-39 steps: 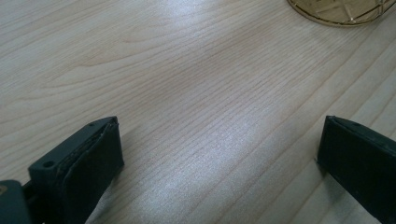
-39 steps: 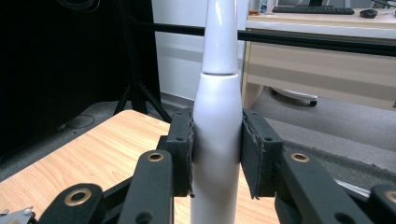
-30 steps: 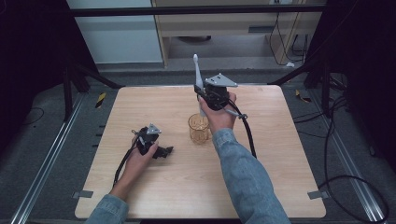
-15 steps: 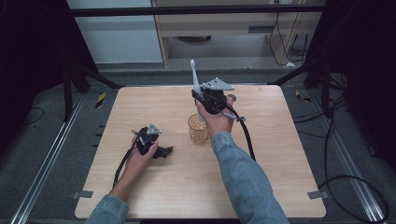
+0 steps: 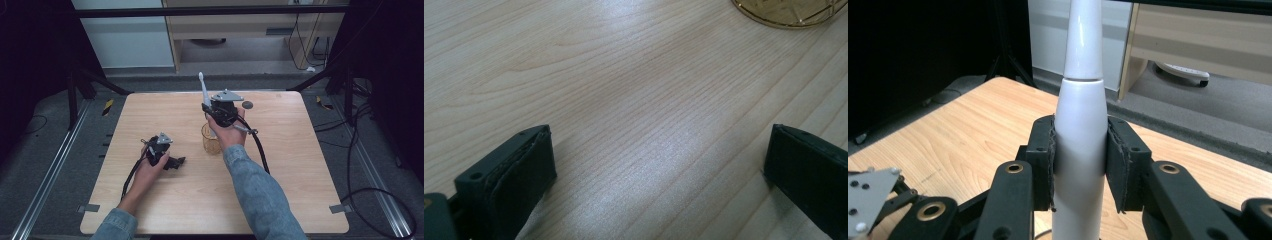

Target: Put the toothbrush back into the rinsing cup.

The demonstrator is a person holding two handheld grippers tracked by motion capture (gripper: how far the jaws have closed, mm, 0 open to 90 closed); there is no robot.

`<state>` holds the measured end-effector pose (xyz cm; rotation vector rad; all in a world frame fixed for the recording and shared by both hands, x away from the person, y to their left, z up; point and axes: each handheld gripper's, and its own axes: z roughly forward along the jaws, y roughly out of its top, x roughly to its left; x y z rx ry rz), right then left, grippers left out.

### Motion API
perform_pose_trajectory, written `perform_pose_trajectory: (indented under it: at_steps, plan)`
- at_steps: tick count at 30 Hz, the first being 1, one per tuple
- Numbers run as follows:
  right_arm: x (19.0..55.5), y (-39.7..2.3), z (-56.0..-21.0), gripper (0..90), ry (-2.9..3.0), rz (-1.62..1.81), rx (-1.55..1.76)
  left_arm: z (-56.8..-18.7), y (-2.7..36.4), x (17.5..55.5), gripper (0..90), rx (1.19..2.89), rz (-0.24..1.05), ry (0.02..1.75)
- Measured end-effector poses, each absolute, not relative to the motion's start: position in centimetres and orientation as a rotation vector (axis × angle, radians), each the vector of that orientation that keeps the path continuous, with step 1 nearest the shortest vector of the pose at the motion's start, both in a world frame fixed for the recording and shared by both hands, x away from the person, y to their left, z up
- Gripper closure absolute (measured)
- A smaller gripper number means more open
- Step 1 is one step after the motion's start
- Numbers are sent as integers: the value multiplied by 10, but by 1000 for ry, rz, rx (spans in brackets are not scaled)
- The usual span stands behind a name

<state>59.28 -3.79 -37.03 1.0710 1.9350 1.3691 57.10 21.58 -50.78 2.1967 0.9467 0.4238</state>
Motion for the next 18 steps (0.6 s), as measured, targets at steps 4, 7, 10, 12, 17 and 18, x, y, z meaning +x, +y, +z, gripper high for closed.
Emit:
perform_pose_trajectory:
  at_steps: [4,7,10,12,17,18]
  plan:
    - [592,-38,-376,669,1948,1357,1076,-508,216,571,0,2197,424,947]
    - [592,-40,-380,668,1954,1350,1081,-508,216,571,0,2194,421,951]
    - [592,-41,-384,669,1956,1344,1091,-508,216,571,0,2197,421,949]
    - [592,-41,-386,668,1960,1336,1097,-508,216,571,0,2200,421,948]
    - [591,-38,-391,668,1980,1319,1093,-508,216,571,0,2200,422,948]
    - [591,-38,-392,668,1983,1310,1090,-508,216,571,0,2201,421,948]
